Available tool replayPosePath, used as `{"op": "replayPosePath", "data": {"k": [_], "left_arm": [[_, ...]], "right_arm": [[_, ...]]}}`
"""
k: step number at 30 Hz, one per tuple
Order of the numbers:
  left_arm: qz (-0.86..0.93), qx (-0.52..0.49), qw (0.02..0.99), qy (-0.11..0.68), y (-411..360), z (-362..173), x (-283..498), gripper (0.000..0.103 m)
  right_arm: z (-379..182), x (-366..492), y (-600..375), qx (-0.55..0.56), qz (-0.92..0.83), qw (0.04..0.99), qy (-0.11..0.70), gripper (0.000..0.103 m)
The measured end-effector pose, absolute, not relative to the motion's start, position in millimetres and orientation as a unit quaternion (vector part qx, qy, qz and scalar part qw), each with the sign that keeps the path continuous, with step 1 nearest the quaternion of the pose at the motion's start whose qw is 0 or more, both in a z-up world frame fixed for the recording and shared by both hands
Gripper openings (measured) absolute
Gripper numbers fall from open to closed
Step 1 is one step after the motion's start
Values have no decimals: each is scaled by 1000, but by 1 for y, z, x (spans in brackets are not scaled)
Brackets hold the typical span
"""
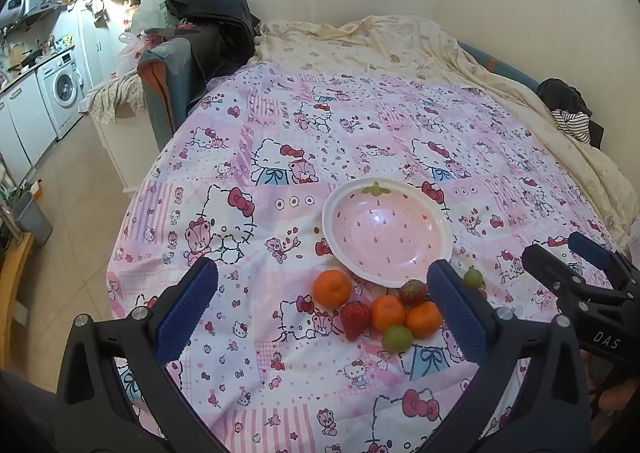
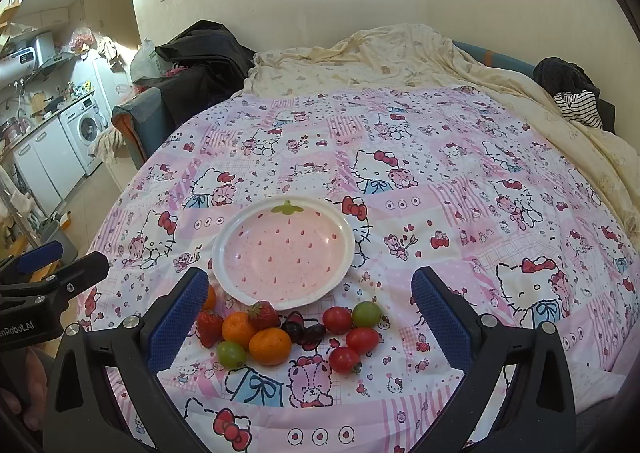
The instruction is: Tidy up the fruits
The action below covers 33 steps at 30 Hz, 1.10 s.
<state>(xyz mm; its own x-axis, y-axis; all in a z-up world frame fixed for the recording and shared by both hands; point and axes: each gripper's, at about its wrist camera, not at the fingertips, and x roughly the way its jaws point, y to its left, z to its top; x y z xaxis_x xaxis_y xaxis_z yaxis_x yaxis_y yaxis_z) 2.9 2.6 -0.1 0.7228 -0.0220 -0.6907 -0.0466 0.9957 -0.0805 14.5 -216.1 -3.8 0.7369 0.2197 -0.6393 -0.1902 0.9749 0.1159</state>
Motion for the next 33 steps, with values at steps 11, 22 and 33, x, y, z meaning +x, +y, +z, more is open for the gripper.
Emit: {"op": "replayPosePath", "data": {"k": [11,22,33], "left_arm": [[7,-47,927,372,3,0,2,103],[8,-47,927,372,3,0,2,103],[12,-47,927,371,4,2,2,103]], "right_arm": [[-3,15,-216,22,110,932,346,103],[-4,15,-219,24,108,932,345,103],[-4,14,-218,22,107,933,344,103]]}}
